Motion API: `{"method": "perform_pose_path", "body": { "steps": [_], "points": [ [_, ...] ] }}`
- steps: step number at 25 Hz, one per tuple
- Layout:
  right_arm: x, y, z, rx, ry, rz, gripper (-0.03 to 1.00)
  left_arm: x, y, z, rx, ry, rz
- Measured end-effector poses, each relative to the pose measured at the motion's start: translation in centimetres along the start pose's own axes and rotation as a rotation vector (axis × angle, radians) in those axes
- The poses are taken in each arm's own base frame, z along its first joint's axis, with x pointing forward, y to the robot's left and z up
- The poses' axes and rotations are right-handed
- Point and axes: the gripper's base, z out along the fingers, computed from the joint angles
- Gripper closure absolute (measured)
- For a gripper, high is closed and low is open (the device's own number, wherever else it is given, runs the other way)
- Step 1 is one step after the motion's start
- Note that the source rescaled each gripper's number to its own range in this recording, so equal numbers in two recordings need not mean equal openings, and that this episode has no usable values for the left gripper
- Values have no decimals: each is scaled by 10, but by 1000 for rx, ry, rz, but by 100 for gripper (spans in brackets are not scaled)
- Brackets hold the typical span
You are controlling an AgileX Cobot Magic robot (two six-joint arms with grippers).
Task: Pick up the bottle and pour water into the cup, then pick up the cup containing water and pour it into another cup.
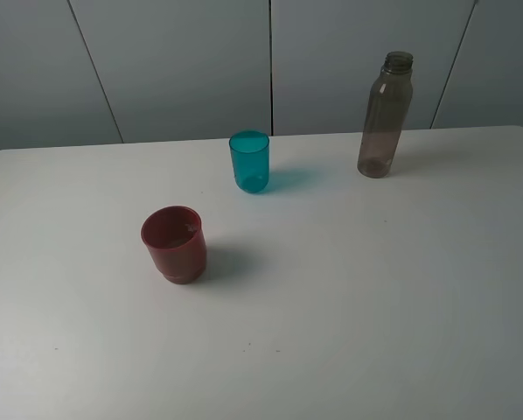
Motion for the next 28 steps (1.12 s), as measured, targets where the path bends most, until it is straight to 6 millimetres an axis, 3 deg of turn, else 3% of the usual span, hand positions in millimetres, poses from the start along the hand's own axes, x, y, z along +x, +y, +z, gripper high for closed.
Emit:
{"method": "perform_pose_path", "body": {
  "steps": [7, 28],
  "points": [
    [0, 2, 0, 191, -2, 100, -3, 0, 0, 0, 0, 0, 0],
    [0, 2, 0, 202, -3, 105, -3, 0, 0, 0, 0, -2, 7]
  ]
}}
